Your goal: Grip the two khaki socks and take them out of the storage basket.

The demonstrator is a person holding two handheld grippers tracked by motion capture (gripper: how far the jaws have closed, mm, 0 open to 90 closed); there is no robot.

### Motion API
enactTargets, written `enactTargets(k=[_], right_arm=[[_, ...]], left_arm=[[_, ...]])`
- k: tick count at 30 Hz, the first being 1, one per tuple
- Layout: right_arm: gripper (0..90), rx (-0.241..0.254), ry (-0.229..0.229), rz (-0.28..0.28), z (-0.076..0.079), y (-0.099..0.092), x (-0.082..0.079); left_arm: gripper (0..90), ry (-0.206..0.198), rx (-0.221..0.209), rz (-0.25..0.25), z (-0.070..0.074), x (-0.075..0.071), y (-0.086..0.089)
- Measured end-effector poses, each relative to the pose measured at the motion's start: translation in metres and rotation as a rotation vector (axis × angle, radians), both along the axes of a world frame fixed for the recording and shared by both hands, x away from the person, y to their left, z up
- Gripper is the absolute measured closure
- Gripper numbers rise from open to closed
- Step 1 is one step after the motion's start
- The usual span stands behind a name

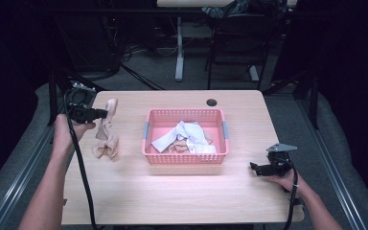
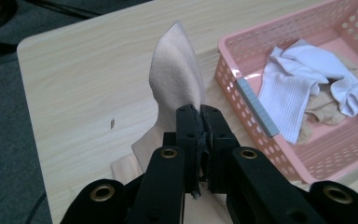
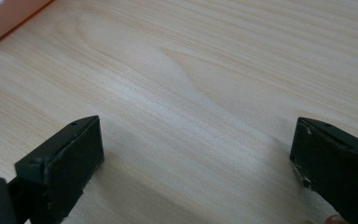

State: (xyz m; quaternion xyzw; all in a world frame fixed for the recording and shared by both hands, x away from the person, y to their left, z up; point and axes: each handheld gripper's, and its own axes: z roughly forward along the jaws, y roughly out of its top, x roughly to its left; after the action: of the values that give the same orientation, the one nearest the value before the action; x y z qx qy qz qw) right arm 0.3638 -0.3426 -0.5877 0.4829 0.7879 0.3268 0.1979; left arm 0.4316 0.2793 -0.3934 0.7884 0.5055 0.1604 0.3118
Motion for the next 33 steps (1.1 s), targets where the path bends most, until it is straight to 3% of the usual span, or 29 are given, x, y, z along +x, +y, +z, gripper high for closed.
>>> enactTargets(k=[9, 14, 25, 27, 33], right_arm=[[1.7, 0.0, 0.0, -0.001, 0.0, 0.0, 0.0], [1.7, 0.0, -0.001, -0.001, 0.0, 0.0, 0.0], [1.7, 0.0, -0.001, 0.0, 0.0, 0.0, 0.0], [1.7, 0.0, 0.0, -0.001, 0.0, 0.0, 0.0], [1.7, 0.0, 0.0, -0.001, 0.0, 0.0, 0.0]], left_arm=[[86.5, 0.039, -0.023, 0.042, -0.028, -0.002, 0.017], [86.5, 0.076, -0.024, 0.069, -0.051, 0.001, 0.021], [86.4, 0.145, -0.012, 0.077, -0.087, 0.009, 0.021], [86.4, 0.165, 0.005, 0.069, -0.098, 0.012, 0.018], [86.2, 0.2, -0.002, 0.075, -0.12, 0.019, 0.015]])
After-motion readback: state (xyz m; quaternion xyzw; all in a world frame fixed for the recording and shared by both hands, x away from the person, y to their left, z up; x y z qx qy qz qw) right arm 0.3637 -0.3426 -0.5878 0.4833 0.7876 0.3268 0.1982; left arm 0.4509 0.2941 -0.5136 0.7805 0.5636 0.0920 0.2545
